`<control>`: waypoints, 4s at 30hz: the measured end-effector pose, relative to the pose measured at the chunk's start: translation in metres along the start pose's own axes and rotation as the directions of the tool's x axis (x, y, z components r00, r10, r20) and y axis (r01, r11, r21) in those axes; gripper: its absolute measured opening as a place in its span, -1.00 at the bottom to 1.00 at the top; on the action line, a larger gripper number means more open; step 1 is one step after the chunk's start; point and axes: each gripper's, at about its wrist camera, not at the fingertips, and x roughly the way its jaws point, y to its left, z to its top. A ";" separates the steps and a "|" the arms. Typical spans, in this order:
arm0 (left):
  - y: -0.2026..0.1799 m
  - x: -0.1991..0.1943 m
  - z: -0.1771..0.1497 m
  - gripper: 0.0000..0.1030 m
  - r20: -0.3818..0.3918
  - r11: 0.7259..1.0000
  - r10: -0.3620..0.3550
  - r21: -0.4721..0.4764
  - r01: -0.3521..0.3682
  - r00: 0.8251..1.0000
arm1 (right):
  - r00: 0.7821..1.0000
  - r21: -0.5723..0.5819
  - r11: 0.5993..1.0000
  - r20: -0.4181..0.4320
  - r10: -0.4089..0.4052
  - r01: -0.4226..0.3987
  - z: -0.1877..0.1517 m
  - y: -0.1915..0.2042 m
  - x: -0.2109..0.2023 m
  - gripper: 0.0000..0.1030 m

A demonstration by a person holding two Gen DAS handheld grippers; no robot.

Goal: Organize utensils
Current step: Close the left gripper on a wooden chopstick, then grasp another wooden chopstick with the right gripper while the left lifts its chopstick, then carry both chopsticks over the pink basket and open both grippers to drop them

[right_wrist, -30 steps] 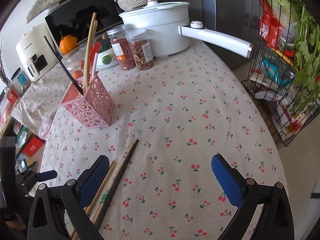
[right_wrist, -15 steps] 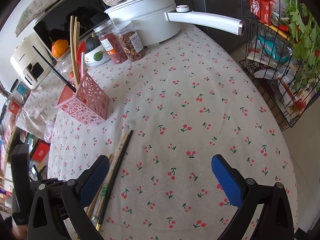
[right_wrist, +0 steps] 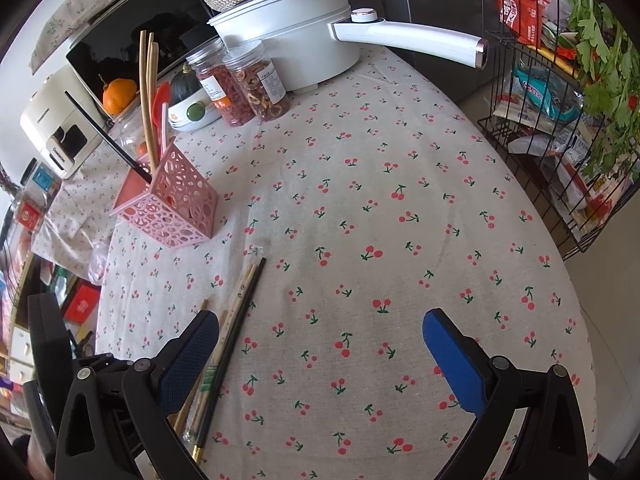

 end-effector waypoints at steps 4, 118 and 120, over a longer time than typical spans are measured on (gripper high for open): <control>0.017 0.000 0.002 -0.86 0.012 0.997 -0.035 -0.070 0.035 0.999 | 1.000 -0.030 1.000 -0.016 0.008 -0.008 -0.003 0.010 0.005 0.99; 0.105 -0.144 0.098 -0.01 0.518 0.969 0.072 -0.239 0.063 0.852 | 0.739 -0.260 0.926 0.560 0.375 -0.273 0.119 0.108 -0.062 -0.44; 0.106 -0.149 0.091 0.21 0.526 0.966 0.071 -0.247 0.072 0.848 | 0.731 -0.237 0.926 0.569 0.377 -0.293 0.118 0.098 -0.071 -0.14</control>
